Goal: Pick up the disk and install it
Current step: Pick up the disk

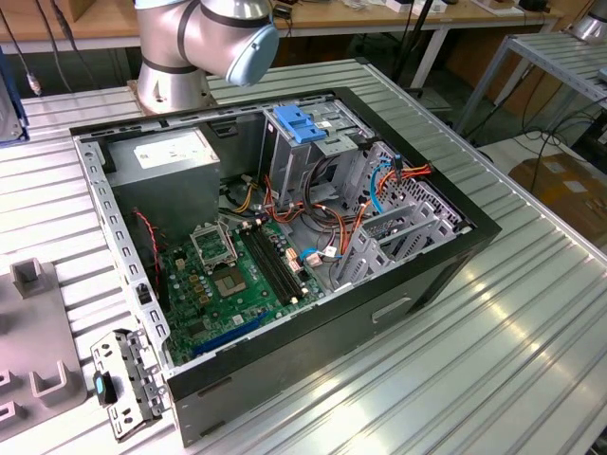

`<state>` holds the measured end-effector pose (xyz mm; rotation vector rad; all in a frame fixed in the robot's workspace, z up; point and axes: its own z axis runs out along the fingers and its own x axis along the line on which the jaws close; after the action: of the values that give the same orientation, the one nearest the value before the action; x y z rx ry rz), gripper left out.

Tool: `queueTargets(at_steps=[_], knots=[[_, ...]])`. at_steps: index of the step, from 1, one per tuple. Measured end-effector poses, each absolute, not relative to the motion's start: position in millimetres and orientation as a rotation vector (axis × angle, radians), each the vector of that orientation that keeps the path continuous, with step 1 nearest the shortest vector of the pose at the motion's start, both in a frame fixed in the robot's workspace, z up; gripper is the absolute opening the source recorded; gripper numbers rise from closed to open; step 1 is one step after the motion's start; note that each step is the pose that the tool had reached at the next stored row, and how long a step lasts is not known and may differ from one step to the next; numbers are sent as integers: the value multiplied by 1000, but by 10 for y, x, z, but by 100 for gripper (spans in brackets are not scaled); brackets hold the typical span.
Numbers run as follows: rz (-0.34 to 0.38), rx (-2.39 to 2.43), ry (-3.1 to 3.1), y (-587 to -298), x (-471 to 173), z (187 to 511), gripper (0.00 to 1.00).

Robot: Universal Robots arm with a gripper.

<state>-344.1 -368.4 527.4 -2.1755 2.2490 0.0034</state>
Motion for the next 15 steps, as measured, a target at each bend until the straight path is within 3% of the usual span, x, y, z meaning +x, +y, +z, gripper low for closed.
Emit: queueTargets(at_steps=[15], knots=[[3, -2175, 2249, -3684, -2963, 5273, 37]])
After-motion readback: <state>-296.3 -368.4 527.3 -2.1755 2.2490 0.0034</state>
